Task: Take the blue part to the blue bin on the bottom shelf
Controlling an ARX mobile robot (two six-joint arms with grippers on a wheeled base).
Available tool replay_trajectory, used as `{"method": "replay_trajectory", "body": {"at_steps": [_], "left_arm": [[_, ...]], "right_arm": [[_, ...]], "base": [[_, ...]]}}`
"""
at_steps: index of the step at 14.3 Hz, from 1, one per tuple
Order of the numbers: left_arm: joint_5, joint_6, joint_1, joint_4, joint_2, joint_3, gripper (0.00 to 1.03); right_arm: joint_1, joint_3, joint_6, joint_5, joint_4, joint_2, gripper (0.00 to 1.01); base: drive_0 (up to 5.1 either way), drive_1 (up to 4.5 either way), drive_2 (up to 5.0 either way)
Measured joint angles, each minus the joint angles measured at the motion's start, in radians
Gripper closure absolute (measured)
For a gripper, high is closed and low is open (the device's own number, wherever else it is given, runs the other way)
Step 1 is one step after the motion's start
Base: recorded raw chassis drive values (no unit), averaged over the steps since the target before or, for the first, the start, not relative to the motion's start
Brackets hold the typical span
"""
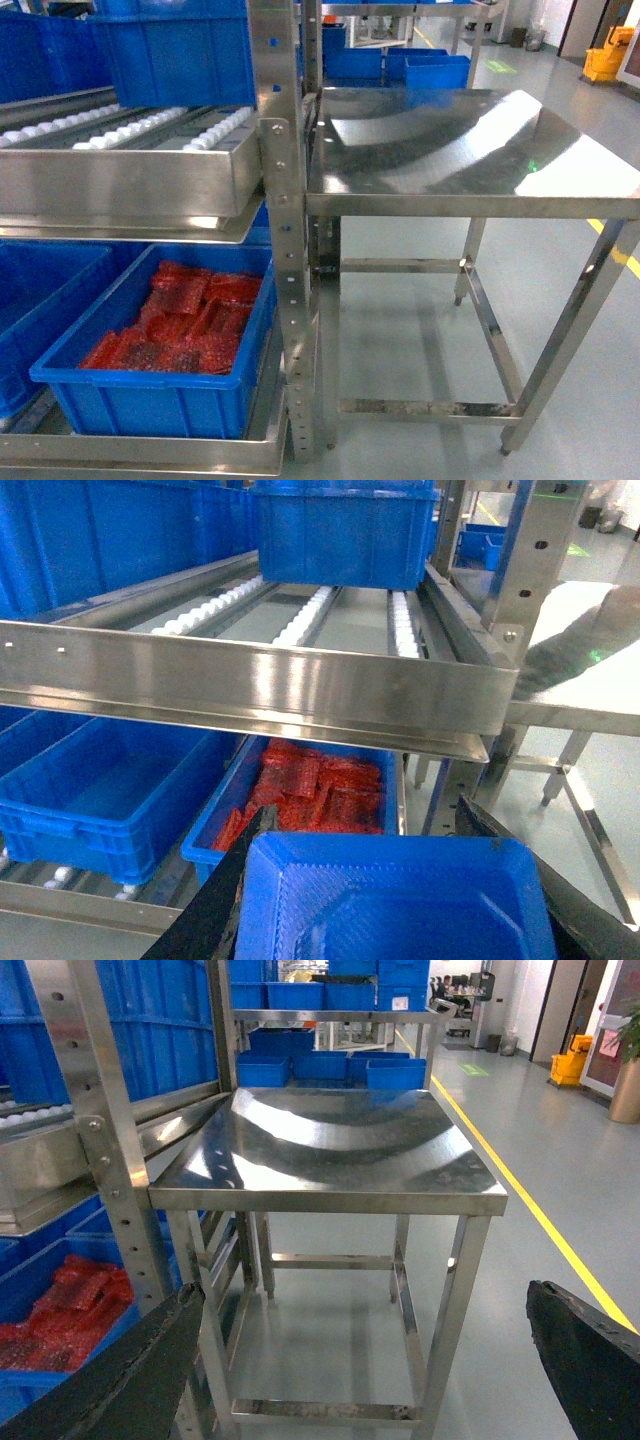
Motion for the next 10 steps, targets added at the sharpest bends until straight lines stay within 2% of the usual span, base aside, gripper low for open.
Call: {"method": "replay_trajectory", "body": {"at_steps": [5,10], "left_arm": [[0.000,0.000,0.000,0.001,-0.001,0.000,0.59],[0.000,0.000,0.000,-0.001,-0.001,0.000,0.59]], "right_arm": [[0.000,0.000,0.000,0.000,0.001,0.000,0.03],[0.000,0.000,0.000,0.000,0.000,0.000,0.03]], "base": [[-5.0,1.30,3.3],[-5.0,2.46,2.5]]}}
